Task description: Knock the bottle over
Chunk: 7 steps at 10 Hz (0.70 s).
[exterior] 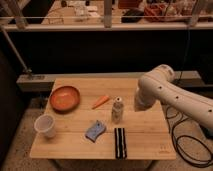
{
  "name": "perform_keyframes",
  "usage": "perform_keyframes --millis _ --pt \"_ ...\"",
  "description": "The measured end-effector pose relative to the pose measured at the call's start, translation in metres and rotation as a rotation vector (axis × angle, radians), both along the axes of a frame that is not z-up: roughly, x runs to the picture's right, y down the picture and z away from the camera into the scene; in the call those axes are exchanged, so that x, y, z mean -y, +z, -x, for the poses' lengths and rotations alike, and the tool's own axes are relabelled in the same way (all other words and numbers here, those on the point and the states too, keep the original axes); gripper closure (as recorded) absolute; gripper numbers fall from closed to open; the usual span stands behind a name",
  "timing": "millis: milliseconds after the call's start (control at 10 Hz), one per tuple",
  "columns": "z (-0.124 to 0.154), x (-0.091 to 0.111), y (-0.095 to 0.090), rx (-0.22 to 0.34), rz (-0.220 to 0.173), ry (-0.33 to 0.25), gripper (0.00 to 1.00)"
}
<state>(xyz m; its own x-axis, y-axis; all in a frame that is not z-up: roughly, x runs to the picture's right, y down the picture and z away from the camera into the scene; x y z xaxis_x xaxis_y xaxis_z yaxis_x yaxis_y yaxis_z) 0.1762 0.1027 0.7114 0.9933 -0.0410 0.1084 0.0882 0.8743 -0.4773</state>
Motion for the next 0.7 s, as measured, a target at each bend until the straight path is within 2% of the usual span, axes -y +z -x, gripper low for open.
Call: perform_keyframes --millis 100,200,700 --pt "0.001 0.000 0.002 0.003 -0.001 0.005 0.95" --pt "-0.001 -0.001 0.004 0.003 -0.002 0.008 0.97" --pt "-0.001 -0.007 0.021 0.015 0.002 0.020 0.97"
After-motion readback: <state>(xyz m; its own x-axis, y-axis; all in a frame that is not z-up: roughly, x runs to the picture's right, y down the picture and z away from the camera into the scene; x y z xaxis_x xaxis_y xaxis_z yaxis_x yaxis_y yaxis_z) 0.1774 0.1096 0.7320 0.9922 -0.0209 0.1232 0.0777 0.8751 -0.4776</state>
